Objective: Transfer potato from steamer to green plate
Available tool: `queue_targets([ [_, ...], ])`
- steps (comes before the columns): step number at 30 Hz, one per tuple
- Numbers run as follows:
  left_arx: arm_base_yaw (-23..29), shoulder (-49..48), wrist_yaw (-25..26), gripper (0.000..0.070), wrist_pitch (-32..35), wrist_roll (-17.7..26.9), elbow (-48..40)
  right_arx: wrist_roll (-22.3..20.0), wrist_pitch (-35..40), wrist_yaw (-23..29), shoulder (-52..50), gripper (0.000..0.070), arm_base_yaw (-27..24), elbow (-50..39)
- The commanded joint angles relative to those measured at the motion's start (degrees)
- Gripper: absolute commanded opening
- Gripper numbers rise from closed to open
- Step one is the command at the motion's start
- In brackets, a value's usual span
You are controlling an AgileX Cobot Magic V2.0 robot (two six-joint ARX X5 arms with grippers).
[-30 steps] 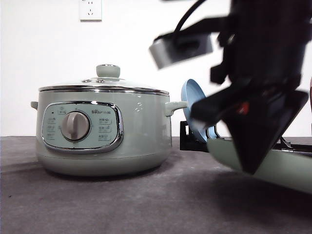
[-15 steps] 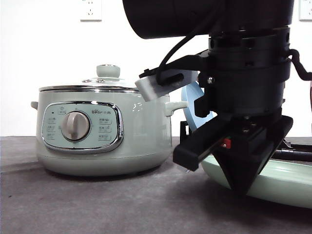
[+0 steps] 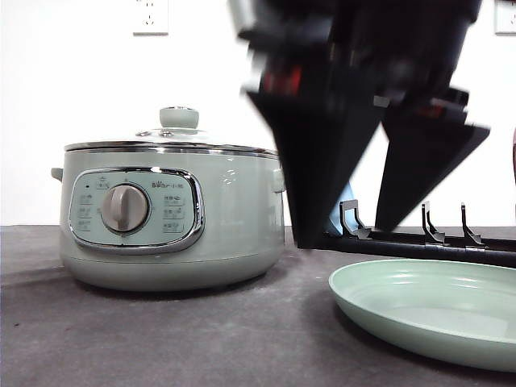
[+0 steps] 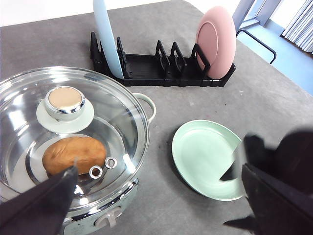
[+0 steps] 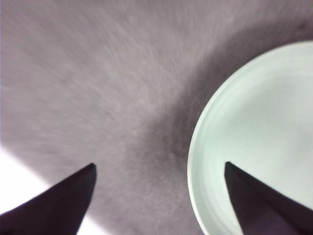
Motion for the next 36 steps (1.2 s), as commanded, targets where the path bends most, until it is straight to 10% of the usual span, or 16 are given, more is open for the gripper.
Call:
queue_targets([
  [1,-0.28,0.42,0.33,0.0700,0.42,1.09,1.18,-1.64,0.55,-1.97,-2.27,0.0551,-0.94,0.90],
  [11,-0.28,0.42,0.32,0.0700,-0.31,1.11,1.18,-7.07,4.72,-17.96,-19.59,0.0551,-20.26,0.90],
  [20,-0.28,0.42,0.31,0.0700,-1.05,1.11,1.18,-11.41,-1.58,-18.97,-32.44,0.0664,-37.08,0.87],
  [36,-0.28,0.66,-0.43,0.0700,-1.04,1.11,1.21,-8.57,-4.01,-26.34,-45.77,0.0686,-39.91,0.87],
])
